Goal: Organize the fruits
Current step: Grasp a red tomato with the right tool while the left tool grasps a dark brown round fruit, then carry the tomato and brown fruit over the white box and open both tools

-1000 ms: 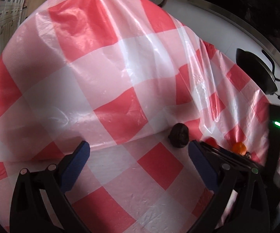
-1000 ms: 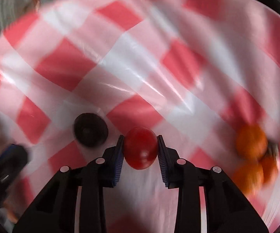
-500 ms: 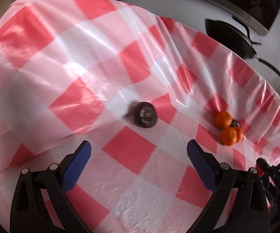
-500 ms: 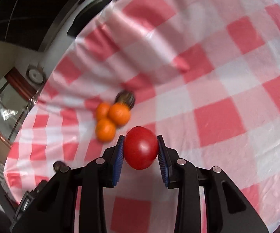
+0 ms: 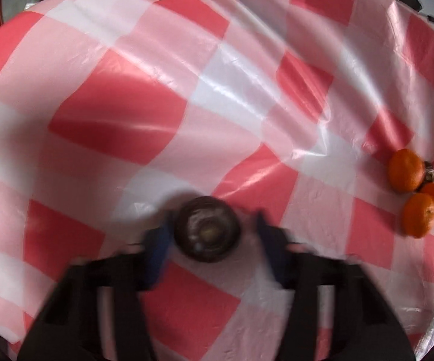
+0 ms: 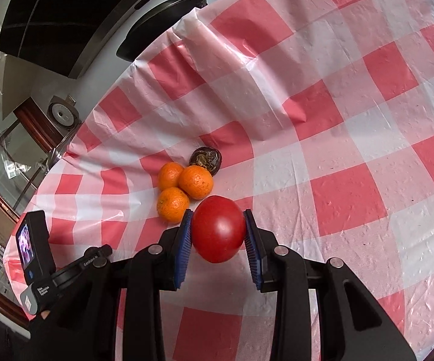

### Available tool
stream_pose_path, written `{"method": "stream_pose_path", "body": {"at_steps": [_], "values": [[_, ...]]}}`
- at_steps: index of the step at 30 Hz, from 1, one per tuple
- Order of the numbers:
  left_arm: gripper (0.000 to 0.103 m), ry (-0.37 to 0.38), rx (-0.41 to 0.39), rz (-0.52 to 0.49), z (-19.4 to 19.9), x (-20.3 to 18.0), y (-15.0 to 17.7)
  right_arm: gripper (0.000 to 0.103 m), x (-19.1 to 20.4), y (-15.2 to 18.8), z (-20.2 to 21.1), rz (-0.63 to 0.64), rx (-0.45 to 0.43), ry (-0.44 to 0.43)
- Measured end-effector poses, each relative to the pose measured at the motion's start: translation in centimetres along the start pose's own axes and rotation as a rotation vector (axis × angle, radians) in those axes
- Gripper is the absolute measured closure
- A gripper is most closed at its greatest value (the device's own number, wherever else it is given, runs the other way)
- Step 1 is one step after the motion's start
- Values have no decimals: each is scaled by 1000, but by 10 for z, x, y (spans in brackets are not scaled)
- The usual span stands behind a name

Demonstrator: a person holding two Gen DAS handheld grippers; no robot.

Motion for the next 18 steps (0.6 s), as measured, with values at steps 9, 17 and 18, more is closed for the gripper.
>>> {"method": "stream_pose_path", "body": {"at_steps": [9, 17, 18], "values": [[63, 330, -89, 20, 95, -25, 79, 70, 0, 0, 0, 0, -9, -6], [63, 435, -118, -37, 124, -57, 104, 70, 0, 0, 0, 0, -11, -4], [63, 432, -113, -34, 122, -56, 104, 70, 0, 0, 0, 2, -11, -4]]}}
Point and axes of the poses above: each gripper's, at about its wrist camera, not at the fingertips, and z roughly against the way its jaws point, x to its left, y to its underside, the point moved 9 cm from there along -z, roughly the way its jaws point, and after that the axes turned 5 degrees about z, right-handed, at the moved point
